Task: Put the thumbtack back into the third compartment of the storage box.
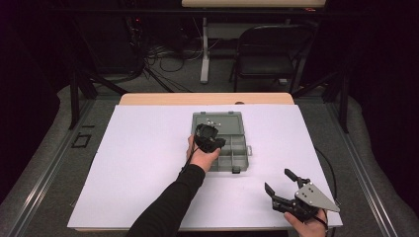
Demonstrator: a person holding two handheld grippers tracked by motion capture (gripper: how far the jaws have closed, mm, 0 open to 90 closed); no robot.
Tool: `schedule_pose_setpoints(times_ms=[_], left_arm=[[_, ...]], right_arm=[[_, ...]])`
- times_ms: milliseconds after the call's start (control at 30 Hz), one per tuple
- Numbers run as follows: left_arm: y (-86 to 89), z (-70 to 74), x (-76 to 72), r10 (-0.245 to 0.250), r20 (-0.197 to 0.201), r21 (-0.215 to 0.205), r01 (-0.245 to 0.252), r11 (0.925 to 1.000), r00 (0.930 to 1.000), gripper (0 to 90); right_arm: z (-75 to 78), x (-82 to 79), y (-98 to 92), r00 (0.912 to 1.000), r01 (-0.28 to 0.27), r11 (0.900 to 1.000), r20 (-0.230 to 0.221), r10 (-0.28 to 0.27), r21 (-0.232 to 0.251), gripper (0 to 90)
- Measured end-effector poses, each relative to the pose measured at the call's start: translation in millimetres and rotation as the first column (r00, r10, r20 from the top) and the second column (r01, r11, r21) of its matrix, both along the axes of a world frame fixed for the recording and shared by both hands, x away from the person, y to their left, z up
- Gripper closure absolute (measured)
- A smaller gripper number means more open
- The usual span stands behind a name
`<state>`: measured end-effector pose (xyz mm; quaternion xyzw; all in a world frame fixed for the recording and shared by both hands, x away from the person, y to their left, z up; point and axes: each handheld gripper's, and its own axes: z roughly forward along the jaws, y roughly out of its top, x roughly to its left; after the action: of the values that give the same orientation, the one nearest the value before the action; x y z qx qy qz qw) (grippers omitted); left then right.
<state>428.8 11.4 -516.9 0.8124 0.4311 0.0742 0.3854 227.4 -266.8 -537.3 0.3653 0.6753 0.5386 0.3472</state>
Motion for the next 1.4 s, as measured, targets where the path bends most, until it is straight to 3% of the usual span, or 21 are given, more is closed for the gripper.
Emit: schedule_pose_setpoints(times_ms=[200,433,667,967,1167,1400], left_arm=[[2.0,1.3,0.2,0.016,0.029,0.005,-0.016,0.9999,0.9994,70.7],[10.3,13.7,-7.1,0.015,0.081,-0.035,-0.012,0.9993,0.9966,53.9],[32.5,25.5,-24.5,0.02,0.123,-0.08,-0.011,0.9967,0.9921,43.3],[83.9,33.0,-56.3,0.046,0.18,-0.136,-0.022,0.9905,0.9826,38.5],[130.3,28.2,-80.0,0.132,0.199,-0.183,-0.096,0.9785,0.971,38.4],[170.1,22.6,-105.8,0.161,0.238,-0.165,-0.123,0.9786,0.9579,38.4]], right_arm=[[0.0,0.0,0.0,1.0,-0.001,1.0,0.0,0.001,0.0,19.0],[0.0,0.1,-0.5,1.0,0.002,1.0,0.0,-0.002,0.0,19.0],[0.0,-0.1,-0.8,1.0,0.004,1.0,-0.001,-0.004,0.0,19.0],[-0.1,-0.5,-0.3,1.0,0.007,1.0,-0.001,-0.007,-0.002,19.0],[-0.6,-0.1,-0.2,0.9999,0.011,1.0,-0.007,-0.011,-0.002,19.0],[-1.0,-0.2,0.8,0.9999,0.011,1.0,-0.01,-0.011,-0.008,19.0]])
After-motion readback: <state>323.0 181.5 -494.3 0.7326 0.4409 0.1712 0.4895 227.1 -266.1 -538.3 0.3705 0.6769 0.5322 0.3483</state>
